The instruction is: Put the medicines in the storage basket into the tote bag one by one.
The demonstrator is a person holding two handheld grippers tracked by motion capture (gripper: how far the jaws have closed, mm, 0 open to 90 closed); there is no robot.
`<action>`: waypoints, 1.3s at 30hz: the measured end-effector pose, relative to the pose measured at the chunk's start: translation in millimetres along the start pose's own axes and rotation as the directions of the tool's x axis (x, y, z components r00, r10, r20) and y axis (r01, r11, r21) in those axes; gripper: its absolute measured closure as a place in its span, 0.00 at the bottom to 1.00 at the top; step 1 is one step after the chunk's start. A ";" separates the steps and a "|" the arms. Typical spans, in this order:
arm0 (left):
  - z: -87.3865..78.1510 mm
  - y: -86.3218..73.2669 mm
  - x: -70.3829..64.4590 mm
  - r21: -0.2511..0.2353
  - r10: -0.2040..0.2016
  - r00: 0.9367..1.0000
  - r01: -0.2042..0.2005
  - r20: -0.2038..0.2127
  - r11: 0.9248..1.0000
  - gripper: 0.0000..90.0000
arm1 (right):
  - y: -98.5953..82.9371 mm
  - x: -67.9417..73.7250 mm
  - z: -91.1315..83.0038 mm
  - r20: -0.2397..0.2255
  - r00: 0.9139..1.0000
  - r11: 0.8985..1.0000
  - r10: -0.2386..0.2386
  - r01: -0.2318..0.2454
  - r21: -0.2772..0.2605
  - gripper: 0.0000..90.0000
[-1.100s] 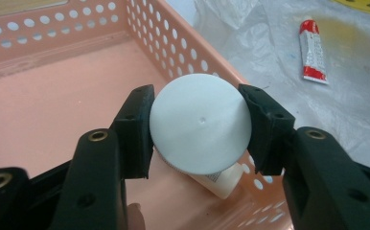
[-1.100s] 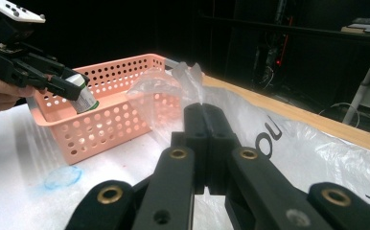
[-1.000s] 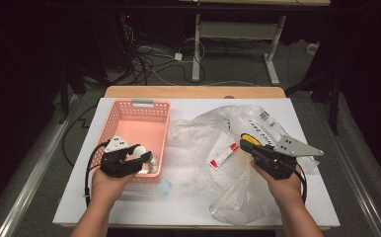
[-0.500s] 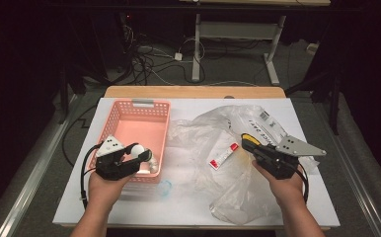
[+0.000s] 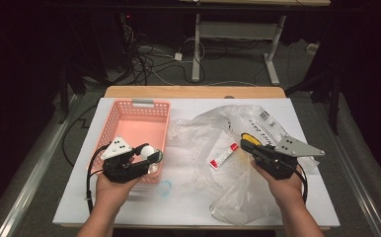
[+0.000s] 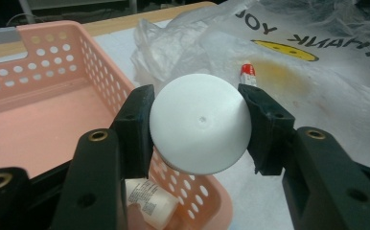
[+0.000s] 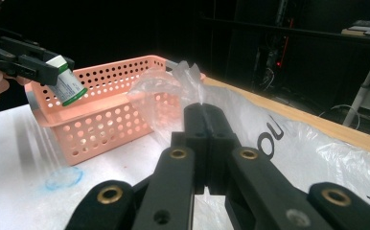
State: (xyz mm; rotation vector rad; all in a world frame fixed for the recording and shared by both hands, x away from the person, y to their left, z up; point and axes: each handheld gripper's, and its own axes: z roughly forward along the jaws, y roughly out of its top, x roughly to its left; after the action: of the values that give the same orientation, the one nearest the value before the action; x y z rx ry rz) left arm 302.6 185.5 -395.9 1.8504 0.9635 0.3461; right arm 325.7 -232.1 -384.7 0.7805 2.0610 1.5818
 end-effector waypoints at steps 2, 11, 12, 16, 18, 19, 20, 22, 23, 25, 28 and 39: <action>1.8 -0.2 -2.6 0.003 0.006 1.000 -0.006 0.007 1.000 0.54 | -0.2 -0.2 0.2 0.000 1.000 1.000 -0.002 0.002 0.000 1.00; 14.5 -2.1 -16.3 0.026 0.037 0.998 -0.038 0.044 0.999 0.54 | 0.0 1.1 0.8 -0.001 1.000 1.000 -0.004 0.004 -0.003 1.00; 15.7 -2.4 -17.7 0.027 0.038 0.998 -0.040 0.045 0.999 0.54 | 0.1 1.2 0.7 -0.001 1.000 1.000 -0.004 0.004 -0.002 1.00; 20.7 -3.5 -21.5 0.032 0.046 0.997 -0.048 0.054 0.998 0.54 | 0.0 1.4 0.8 -0.001 1.000 1.000 -0.005 0.005 -0.003 1.00; 23.5 -4.1 -22.9 0.037 0.045 0.997 -0.047 0.060 0.998 0.54 | -0.2 1.6 1.5 -0.004 1.000 1.000 -0.006 0.006 0.000 1.00; 25.1 -4.6 -23.8 0.039 0.046 0.997 -0.048 0.061 0.998 0.54 | -0.4 1.7 1.6 -0.004 1.000 1.000 -0.006 0.006 0.002 1.00; 26.8 -5.0 -24.8 0.042 0.047 0.997 -0.050 0.062 0.998 0.54 | -0.5 1.8 1.9 -0.005 1.000 1.000 -0.006 0.006 0.002 1.00; 29.9 -5.7 -26.5 0.050 0.051 0.996 -0.054 0.068 0.997 0.54 | -0.5 2.0 2.2 -0.004 1.000 1.000 -0.008 0.008 0.002 1.00; 31.6 -6.1 -27.6 0.051 0.050 0.996 -0.054 0.071 0.997 0.54 | -0.5 2.1 2.2 -0.004 1.000 1.000 -0.008 0.008 0.003 1.00; 35.0 -6.7 -29.8 0.057 0.053 0.995 -0.058 0.079 0.997 0.54 | -0.6 2.1 2.3 -0.004 1.000 1.000 -0.009 0.009 0.003 1.00; 38.7 -7.4 -32.5 0.060 0.055 0.995 -0.061 0.086 0.996 0.54 | -0.8 2.1 2.5 -0.004 1.000 1.000 -0.008 0.008 0.004 1.00; 52.9 -9.0 -45.0 0.077 0.071 0.991 -0.080 0.114 0.994 0.54 | -0.1 2.2 1.7 0.000 1.000 1.000 -0.006 0.006 -0.002 1.00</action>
State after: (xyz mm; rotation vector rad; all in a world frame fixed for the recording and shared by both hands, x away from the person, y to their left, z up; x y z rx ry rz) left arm 301.5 120.2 -421.1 1.9628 0.8440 0.2491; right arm 325.1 -229.4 -385.2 0.7729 2.0592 1.5805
